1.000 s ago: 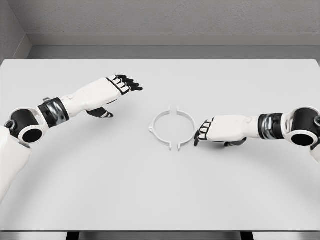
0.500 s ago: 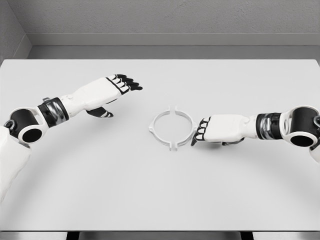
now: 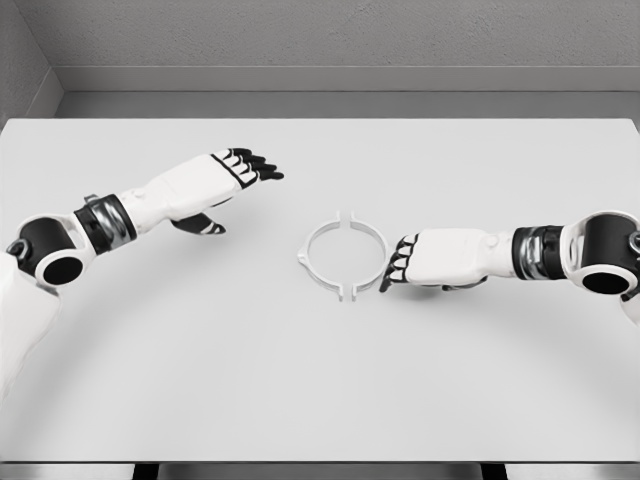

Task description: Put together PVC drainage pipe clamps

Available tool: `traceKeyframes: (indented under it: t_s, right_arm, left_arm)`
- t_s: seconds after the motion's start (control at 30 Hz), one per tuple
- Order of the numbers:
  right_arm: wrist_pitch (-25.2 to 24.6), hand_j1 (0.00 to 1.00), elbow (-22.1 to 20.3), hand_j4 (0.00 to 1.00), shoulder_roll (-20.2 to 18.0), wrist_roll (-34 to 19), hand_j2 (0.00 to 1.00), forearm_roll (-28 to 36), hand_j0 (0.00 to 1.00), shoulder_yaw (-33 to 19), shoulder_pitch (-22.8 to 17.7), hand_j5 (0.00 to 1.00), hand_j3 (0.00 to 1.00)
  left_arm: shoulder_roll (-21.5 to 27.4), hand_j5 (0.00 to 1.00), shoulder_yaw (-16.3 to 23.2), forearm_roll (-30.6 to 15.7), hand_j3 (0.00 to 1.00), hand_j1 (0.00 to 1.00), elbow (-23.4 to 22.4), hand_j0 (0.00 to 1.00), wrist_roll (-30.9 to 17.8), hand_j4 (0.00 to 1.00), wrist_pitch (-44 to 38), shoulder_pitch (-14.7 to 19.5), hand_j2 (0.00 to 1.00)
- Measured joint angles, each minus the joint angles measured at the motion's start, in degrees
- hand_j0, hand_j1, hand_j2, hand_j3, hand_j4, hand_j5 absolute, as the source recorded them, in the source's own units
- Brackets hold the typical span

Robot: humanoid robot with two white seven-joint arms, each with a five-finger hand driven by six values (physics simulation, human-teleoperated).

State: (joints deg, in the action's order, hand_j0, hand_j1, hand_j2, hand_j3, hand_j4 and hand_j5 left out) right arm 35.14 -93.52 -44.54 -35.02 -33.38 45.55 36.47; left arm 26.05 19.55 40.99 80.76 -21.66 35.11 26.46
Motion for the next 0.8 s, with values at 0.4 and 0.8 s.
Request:
traceKeyframes:
  t_s: [0.4,0.8]
  right_arm:
    - [0.0,0.84,-1.6,0.84,0.7,0.0,0.84,-0.1,0.84,0.4,0.0,0.84,0.84]
    - [0.0,0.85,-3.2,0.85,-3.2,0.0,0.85,1.6,0.85,-1.1,0.0,0.85,0.85]
  left_arm:
    - [1.2,1.0,-0.4,-1.2,1.0,1.0,0.1,1.0,0.0,1.0,0.0,0.3,1.0]
    - [1.8,1.0,-0.6,-2.7,1.0,1.0,0.1,1.0,0.0,1.0,0.0,0.2,1.0]
